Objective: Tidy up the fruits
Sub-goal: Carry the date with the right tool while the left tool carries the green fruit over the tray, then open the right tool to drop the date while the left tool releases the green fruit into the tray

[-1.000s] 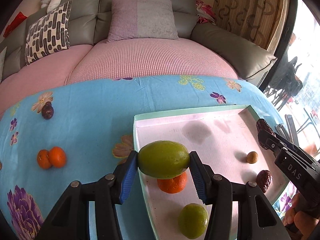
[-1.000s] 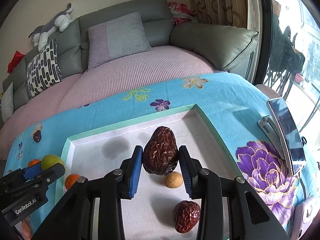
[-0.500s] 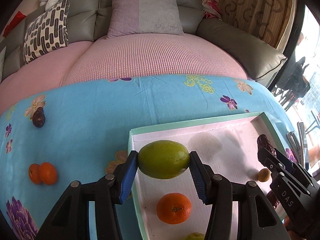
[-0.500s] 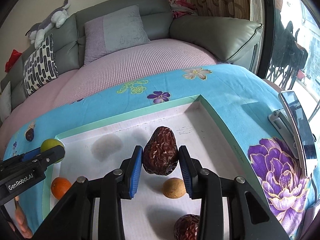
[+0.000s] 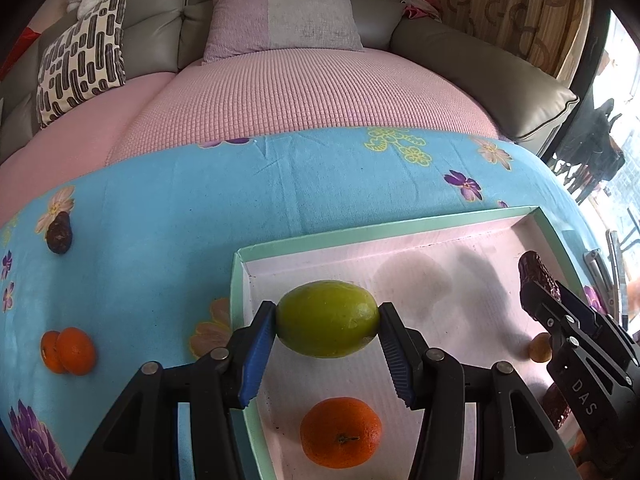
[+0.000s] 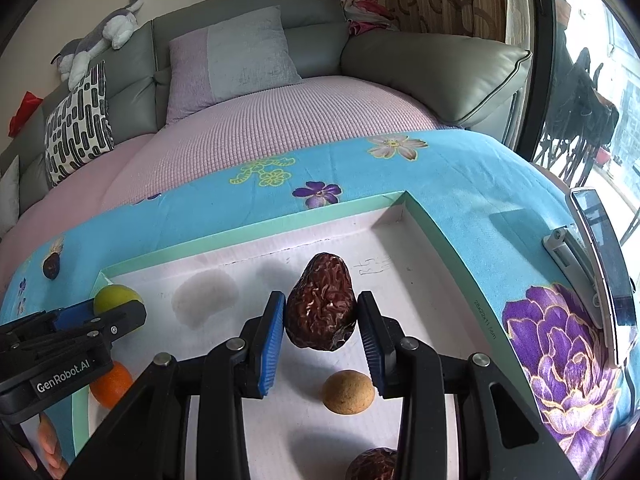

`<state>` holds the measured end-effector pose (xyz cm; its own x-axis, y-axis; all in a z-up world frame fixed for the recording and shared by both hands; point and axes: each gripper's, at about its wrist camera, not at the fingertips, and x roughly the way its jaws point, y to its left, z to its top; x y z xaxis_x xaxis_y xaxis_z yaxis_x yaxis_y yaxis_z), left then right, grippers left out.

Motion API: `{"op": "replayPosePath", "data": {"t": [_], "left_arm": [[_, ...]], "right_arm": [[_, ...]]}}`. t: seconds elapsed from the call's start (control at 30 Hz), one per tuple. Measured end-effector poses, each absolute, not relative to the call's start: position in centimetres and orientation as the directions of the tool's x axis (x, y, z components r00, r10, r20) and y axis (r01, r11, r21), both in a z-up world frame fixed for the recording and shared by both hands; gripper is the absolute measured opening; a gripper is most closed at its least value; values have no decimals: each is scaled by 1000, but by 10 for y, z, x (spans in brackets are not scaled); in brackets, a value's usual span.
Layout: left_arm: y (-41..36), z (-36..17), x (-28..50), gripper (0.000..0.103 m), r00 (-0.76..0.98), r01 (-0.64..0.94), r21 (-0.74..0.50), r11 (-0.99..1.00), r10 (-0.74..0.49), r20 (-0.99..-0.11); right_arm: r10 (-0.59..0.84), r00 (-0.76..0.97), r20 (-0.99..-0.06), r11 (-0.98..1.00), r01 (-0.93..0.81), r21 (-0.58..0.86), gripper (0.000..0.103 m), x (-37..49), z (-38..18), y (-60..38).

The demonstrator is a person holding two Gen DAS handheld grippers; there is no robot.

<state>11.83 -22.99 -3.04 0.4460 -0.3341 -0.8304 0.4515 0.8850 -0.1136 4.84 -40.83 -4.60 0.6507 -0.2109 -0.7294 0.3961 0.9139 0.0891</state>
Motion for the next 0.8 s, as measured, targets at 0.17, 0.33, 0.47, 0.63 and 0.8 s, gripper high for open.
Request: {"op": "replayPosePath", "data": {"t": [0.17, 0.33, 0.47, 0.63, 0.8], "left_arm": [[-230, -34, 119, 55, 436, 456, -109, 883, -328, -838], [-230, -34, 119, 55, 431, 457, -108, 883, -326, -841], [-231, -34, 120, 55, 426, 458, -106, 883, -322, -845], [-232, -34, 120, 55, 419, 461, -104, 882, -319, -850], [-231, -34, 120, 55, 409, 460, -110, 881, -320, -855]], "right_arm": [[-205, 639, -741, 915, 394, 87, 38, 51, -50, -409], [-204, 623, -755, 916, 393, 77, 38, 53, -53, -408], [-198, 614, -764, 915, 395, 80, 38, 53, -56, -410], [-202, 609, -767, 918, 391, 70, 39, 53, -56, -408], [-207, 605, -769, 919, 391, 60, 39, 55, -56, -408]]}}
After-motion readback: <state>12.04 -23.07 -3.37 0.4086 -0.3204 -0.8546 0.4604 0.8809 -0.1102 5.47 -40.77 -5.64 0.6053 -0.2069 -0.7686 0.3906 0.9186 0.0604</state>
